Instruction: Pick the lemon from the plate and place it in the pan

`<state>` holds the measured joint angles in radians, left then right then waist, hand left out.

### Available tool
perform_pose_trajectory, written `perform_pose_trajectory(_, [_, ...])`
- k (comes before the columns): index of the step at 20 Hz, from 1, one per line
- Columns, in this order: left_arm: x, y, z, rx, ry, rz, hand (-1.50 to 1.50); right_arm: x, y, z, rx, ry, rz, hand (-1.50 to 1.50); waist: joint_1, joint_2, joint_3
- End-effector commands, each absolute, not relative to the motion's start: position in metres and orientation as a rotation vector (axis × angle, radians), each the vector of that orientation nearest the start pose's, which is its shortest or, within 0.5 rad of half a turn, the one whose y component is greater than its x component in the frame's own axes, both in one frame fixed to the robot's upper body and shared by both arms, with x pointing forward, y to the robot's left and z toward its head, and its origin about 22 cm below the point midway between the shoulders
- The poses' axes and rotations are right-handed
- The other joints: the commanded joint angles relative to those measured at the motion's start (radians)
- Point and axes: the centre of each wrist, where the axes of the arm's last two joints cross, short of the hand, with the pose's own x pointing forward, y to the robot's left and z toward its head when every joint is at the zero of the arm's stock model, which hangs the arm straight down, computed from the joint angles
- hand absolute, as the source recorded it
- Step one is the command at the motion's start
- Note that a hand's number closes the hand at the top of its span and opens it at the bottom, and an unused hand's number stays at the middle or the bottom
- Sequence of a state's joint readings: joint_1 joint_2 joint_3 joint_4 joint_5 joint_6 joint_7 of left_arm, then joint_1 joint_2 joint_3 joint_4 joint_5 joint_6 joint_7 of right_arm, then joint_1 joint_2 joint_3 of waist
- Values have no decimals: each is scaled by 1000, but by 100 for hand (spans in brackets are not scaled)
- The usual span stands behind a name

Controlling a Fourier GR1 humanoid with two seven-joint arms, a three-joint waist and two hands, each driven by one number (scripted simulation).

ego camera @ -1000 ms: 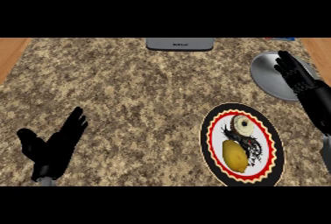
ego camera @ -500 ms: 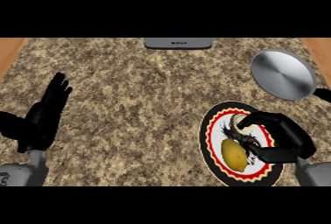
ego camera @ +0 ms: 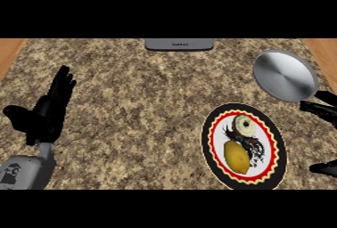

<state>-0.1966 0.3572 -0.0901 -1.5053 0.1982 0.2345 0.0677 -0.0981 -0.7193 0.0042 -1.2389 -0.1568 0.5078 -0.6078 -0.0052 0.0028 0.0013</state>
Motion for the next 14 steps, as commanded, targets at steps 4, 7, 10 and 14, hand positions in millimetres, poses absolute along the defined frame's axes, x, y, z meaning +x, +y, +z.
perform_pose_trajectory(4, [296, 271, 48, 204, -1622, -59, 0, 283, -452, 156, -1, -1625, 1083, -150, 16, 2, -2])
perform_pose_trajectory(7, [289, 276, 50, 191, -1626, -55, 0, 302, -435, 163, 21, -1585, 1086, -150, 22, -1, -2])
perform_pose_trajectory(10, [298, 266, 56, 188, -1609, -67, 0, 316, -396, 180, -6, -1599, 1138, -150, 14, -3, -2])
perform_pose_trajectory(14, [301, 266, 56, 201, -1624, -58, 0, 314, -391, 188, -45, -1646, 1175, -150, 8, -3, -2])
